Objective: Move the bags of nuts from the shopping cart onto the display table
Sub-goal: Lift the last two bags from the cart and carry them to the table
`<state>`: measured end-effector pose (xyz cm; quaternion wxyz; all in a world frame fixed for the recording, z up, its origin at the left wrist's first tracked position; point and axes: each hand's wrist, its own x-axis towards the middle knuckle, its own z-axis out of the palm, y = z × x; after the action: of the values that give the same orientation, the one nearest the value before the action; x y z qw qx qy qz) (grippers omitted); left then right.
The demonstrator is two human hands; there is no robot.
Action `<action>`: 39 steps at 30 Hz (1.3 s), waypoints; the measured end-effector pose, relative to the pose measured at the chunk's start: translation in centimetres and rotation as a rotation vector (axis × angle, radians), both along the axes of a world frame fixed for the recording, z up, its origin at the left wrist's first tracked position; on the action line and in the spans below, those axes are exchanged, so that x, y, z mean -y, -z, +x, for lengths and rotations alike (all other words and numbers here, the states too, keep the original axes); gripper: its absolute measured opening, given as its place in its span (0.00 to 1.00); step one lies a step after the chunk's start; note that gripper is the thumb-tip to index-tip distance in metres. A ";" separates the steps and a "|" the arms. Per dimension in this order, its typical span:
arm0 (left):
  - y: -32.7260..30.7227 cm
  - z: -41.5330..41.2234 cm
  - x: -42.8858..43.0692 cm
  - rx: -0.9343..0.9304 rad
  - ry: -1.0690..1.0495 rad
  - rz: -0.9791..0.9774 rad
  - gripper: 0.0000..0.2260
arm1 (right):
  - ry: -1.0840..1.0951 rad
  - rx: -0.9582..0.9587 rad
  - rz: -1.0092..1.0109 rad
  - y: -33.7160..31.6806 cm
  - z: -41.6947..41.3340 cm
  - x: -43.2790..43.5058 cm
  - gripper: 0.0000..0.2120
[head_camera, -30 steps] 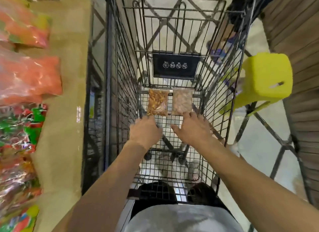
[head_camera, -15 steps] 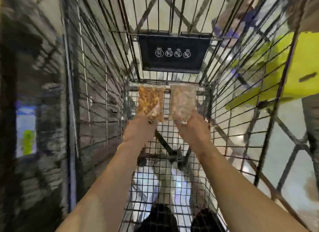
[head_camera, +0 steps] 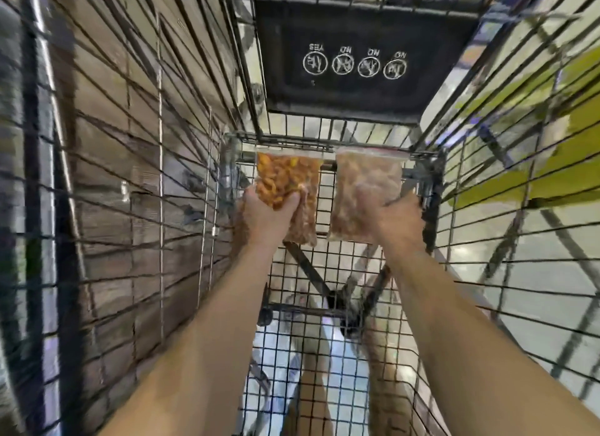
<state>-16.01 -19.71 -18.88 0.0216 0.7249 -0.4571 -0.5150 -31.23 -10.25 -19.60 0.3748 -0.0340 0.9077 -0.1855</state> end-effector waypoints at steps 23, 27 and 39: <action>0.5 2.4 -1.5 -0.101 -0.226 -0.003 0.22 | 0.171 0.133 -0.371 2.3 1.2 -1.2 0.30; -1.2 4.1 -2.8 -0.112 -0.248 -0.008 0.27 | 0.113 0.062 -0.393 1.2 1.8 -2.4 0.23; -13.7 9.1 -9.4 -0.268 -0.225 -0.124 0.27 | 0.021 0.196 -0.559 -13.2 4.6 -8.5 0.14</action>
<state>-6.96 -10.30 -5.20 0.1843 0.6937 -0.3971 -0.5719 -26.60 -1.70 -6.39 0.4350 -0.1082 0.7811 -0.4346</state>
